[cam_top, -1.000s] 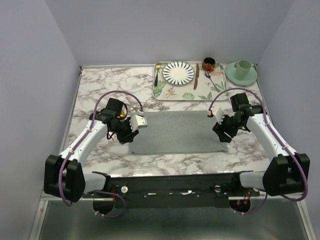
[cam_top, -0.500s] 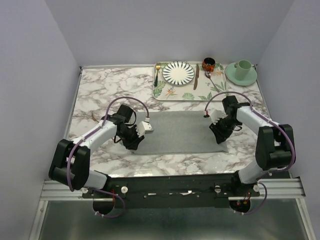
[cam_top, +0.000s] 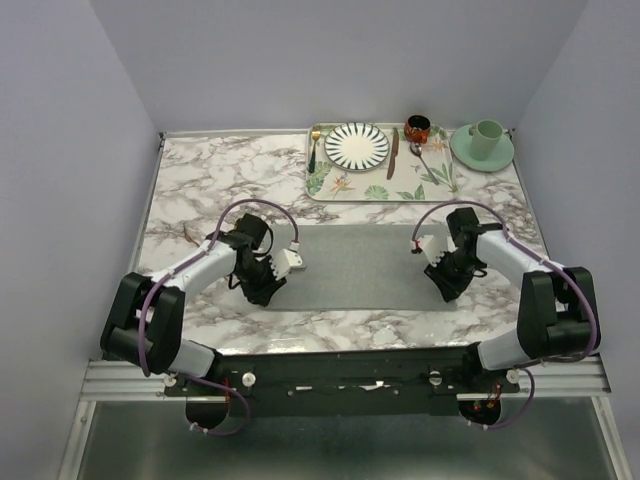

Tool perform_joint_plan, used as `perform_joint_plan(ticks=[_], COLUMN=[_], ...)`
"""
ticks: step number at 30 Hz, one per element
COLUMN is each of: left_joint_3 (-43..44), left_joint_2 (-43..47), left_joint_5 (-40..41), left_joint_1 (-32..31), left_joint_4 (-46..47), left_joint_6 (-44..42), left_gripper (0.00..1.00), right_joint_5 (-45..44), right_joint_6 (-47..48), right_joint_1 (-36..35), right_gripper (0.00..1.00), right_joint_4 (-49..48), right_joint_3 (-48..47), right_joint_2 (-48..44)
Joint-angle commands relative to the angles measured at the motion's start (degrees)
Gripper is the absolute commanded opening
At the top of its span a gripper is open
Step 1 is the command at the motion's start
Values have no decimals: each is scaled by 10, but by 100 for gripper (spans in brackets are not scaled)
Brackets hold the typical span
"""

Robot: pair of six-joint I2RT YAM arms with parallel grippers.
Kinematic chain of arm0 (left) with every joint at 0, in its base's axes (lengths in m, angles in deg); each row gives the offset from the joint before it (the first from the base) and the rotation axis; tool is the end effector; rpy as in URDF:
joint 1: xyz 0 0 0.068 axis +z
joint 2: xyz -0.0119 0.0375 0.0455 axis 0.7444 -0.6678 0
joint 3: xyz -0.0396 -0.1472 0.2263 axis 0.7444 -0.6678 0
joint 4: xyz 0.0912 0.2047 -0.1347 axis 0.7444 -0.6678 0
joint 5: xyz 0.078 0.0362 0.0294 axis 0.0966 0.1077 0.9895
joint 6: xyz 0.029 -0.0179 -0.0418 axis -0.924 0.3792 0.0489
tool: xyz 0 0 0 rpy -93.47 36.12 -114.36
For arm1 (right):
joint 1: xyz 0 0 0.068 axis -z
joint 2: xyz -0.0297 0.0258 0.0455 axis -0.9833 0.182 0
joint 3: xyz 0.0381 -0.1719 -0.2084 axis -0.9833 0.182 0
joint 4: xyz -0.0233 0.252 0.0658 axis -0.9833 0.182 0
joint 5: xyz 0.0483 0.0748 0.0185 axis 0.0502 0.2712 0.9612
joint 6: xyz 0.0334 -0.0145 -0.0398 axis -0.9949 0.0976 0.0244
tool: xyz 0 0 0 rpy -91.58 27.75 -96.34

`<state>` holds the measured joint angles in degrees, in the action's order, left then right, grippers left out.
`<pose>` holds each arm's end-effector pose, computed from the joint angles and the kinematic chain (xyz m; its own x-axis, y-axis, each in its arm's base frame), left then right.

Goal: Fold the napkin into a case and place the utensils inside
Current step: Smooth out the rectangle-folded napkin at the center of the board.

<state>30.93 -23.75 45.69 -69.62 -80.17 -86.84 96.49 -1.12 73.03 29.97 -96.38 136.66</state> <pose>0.2096 -0.0986 0.1633 -0.4393 0.8127 -0.3828 0.8980 0.3857 -0.2117 0.2280 0.0331 0.1603 -0.6113 -0.7687 -0.1879 -0.7903 0.6053 0.0948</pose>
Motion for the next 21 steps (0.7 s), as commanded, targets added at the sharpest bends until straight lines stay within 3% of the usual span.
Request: perform_joint_plan(ticks=[1, 4, 7, 9, 10, 11, 12, 13, 14, 15, 18, 21], left_joint_3=[54, 90, 122, 146, 176, 194, 207, 212, 206, 196, 158, 158], left_joint_2=[59, 66, 36, 0, -12, -37, -46, -51, -54, -55, -81, -145], left_joint_5=[10, -14, -14, -23, -38, -58, -88, -134, -156, -170, -186, -207], left_joint_1=[2, 2, 2, 2, 2, 2, 2, 2, 2, 2, -11, -16], left_joint_4=[-46, -26, 45, 109, 132, 159, 180, 211, 296, 343, 484, 558], left_joint_6=[7, 41, 116, 207, 245, 284, 345, 396, 445, 538, 645, 752], left_gripper=[36, 39, 40, 48, 50, 55, 64, 98, 99, 99, 99, 99], right_joint_5=[-8, 64, 105, 140, 163, 198, 275, 317, 361, 435, 500, 526], right_joint_6=[-10, -46, -93, -137, -155, -169, -205, -229, -253, -316, -445, -536], right_joint_1=[14, 15, 13, 13, 13, 13, 13, 13, 13, 12, -6, -37], right_gripper=[38, 42, 44, 45, 48, 58, 63, 69, 92, 100, 100, 100], right_joint_4=[77, 102, 87, 84, 86, 89, 85, 74, 60, 38, -95, -195], right_joint_3=[-57, -137, -220, -265, -314, -333, -349, -363, -363, -359, -324, -316], right_joint_2=[-26, -12, 40, 98, 117, 130, 149, 156, 157, 159, 161, 193])
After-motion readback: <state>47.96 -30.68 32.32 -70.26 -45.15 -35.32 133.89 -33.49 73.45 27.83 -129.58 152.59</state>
